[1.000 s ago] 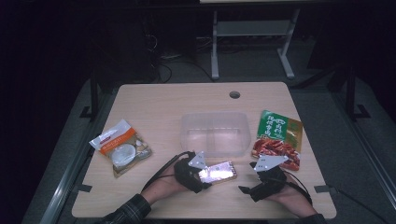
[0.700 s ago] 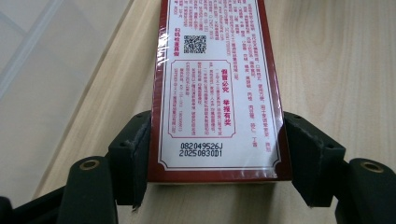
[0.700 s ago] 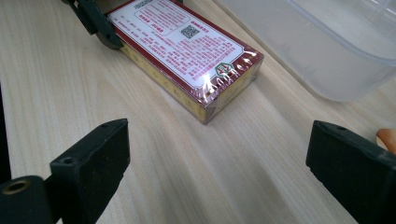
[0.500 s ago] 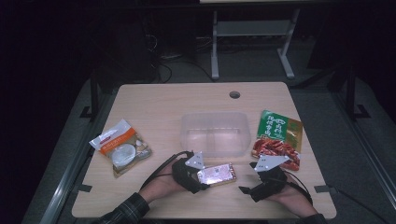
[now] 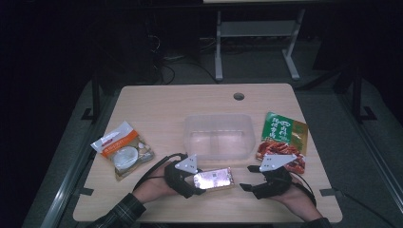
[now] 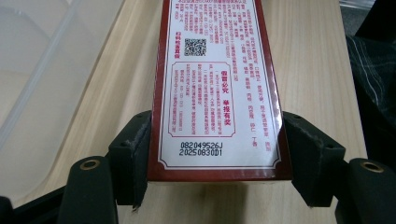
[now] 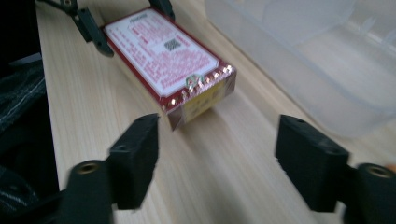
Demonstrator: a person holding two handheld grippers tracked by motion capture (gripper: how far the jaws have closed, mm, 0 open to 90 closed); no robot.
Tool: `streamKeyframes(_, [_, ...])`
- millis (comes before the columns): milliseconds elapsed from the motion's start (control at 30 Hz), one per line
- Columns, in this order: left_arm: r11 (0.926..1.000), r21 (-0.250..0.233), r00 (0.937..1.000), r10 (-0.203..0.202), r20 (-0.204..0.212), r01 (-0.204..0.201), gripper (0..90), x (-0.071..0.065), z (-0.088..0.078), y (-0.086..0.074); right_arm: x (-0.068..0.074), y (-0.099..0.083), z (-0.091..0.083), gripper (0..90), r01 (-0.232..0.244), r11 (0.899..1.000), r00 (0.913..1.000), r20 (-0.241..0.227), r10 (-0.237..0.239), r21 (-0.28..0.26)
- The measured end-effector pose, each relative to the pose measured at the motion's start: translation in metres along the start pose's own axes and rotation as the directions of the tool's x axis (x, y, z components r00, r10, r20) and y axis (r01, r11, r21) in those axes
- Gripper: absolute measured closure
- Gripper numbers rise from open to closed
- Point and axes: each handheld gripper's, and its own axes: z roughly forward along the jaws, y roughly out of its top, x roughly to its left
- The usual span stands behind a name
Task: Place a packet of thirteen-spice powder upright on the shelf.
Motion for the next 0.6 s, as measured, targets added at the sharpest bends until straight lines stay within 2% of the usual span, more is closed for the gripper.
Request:
streamKeyframes(33, [1.0, 0.0, 1.0, 0.0, 0.0, 0.0, 31.7, 0.0, 0.0, 0.0, 0.0, 0.0, 0.0, 33.1, 0.0, 1.0, 1.0, 0.0, 0.0, 0.0])
streamKeyframes(167, [1.0, 0.005, 1.0, -0.001, 0.003, 0.001, 31.7, 0.001, -0.004, -0.003, 0.001, 0.011, 0.003, 52.0, 0.017, 1.0, 0.9995, -0.027, -0.018, -0.025])
streamKeyframes(200, [1.0, 0.004, 0.9999, -0.002, 0.01, 0.002, 31.7, 0.001, -0.005, -0.004, 0.002, 0.016, 0.005, 58.9, 0.02, 1.0, 0.9989, -0.041, -0.021, -0.024])
streamKeyframes(233, [1.0, 0.004, 0.9999, -0.002, 0.01, 0.002, 31.7, 0.001, -0.005, -0.004, 0.002, 0.016, 0.005, 58.9, 0.02, 1.0, 0.9989, -0.041, -0.021, -0.024])
streamKeyframes(300, [1.0, 0.003, 1.0, 0.001, 0.009, -0.001, 31.7, 0.002, -0.007, -0.005, 0.004, 0.019, 0.009, 64.2, 0.033, 0.999, 0.9979, -0.055, -0.034, -0.021])
streamKeyframes(333, [1.0, 0.0, 0.9999, 0.005, 0.011, -0.005, 31.7, 0.002, -0.008, -0.005, 0.006, 0.02, 0.011, 72.0, 0.039, 0.999, 0.997, -0.067, -0.04, -0.009])
streamKeyframes(367, [1.0, 0.0, 0.9999, 0.005, 0.011, -0.005, 31.7, 0.002, -0.008, -0.005, 0.006, 0.02, 0.011, 72.0, 0.039, 0.999, 0.997, -0.067, -0.04, -0.009])
streamKeyframes(433, [0.9999, 0.003, 0.9998, 0.013, 0.014, -0.013, 31.7, 0.001, -0.008, -0.006, 0.008, 0.021, 0.015, 83.1, 0.05, 0.999, 0.9968, -0.062, -0.049, 0.007])
streamKeyframes(500, [0.9999, 0.005, 0.9998, 0.015, 0.016, -0.015, 31.6, 0.001, -0.008, -0.006, 0.007, 0.022, 0.019, 88.5, 0.053, 0.998, 0.9955, -0.079, -0.051, 0.017])
streamKeyframes(600, [0.9998, 0.003, 0.9996, 0.02, 0.022, -0.02, 31.6, 0.0, -0.009, -0.005, 0.008, 0.024, 0.024, 89.8, 0.06, 0.998, 0.9941, -0.092, -0.058, 0.024])
